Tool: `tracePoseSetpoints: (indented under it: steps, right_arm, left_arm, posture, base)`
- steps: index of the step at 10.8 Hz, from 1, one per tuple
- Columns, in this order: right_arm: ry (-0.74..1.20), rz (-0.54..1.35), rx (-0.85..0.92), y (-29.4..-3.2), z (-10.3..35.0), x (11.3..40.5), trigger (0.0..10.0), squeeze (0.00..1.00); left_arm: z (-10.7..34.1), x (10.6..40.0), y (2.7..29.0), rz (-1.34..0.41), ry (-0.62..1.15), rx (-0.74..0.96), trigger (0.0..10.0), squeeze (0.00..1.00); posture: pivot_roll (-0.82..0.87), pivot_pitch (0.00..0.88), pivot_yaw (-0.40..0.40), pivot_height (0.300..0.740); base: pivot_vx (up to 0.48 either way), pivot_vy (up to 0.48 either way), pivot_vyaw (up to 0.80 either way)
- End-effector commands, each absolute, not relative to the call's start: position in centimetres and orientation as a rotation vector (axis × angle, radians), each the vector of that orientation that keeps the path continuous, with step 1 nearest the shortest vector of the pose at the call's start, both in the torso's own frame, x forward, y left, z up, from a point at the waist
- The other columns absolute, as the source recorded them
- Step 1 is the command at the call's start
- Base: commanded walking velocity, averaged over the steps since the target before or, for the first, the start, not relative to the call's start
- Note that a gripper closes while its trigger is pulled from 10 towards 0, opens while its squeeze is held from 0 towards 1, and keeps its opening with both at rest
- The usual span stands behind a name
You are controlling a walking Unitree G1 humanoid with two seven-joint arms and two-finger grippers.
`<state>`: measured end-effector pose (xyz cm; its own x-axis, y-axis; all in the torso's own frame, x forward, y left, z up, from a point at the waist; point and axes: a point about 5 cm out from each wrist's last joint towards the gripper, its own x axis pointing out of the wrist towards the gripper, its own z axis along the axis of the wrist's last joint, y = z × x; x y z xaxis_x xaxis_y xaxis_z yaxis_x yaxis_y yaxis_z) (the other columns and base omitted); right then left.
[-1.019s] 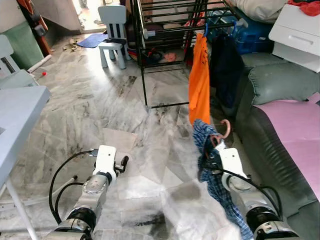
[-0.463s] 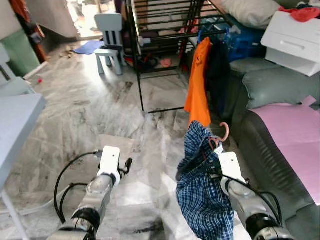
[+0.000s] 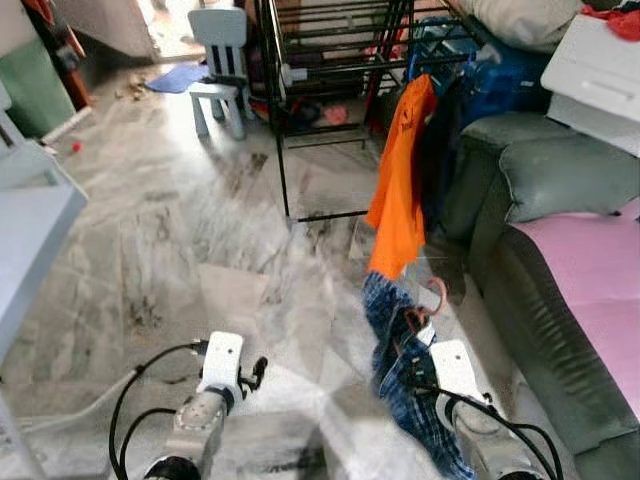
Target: Hang hanger
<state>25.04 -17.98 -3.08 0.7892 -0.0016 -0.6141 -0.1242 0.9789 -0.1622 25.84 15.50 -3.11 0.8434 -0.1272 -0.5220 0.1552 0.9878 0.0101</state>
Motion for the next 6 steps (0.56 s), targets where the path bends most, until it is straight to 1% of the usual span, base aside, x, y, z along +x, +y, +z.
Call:
tracePoseSetpoints:
  steps: [1, 2, 3, 4, 6]
  right_arm:
    - [0.663, 0.068, -0.197, -18.1, -3.3, 24.8, 10.0, 0.00]
    - [0.687, 0.050, -0.172, -18.4, -3.8, 24.4, 10.0, 0.00]
    - [0.676, 0.055, -0.170, -18.3, -3.8, 24.6, 10.0, 0.00]
    - [0.665, 0.043, -0.152, -18.3, -3.6, 24.9, 10.0, 0.00]
    - [0.648, 0.057, -0.151, -18.0, -3.5, 25.0, 10.0, 0.00]
  left_arm:
    - [-2.9, 26.0, 14.9, -0.165, 0.531, 0.060, 10.0, 0.00]
    - [-3.0, 25.9, 14.6, -0.176, 0.536, 0.062, 10.0, 0.00]
    - [-3.5, 25.5, 15.0, -0.175, 0.583, 0.083, 10.0, 0.00]
    - [-3.4, 25.8, 15.7, -0.131, 0.597, 0.078, 10.0, 0.00]
    - [-2.8, 26.7, 15.9, -0.094, 0.577, 0.053, 10.0, 0.00]
  posture:
    - [-0.13, 0.030, 0.020, 0.740]
    - [-0.13, 0.035, 0.030, 0.740]
    - [-0.15, 0.024, 0.044, 0.740]
    - [-0.16, 0.000, 0.055, 0.740]
    - [-0.15, 0.000, 0.072, 0.740]
  base:
    - [0.334, 0.000, 0.00]
    - [0.330, 0.000, 0.00]
    - [0.337, 0.000, 0.00]
    - [0.334, 0.000, 0.00]
    - [0.336, 0.000, 0.00]
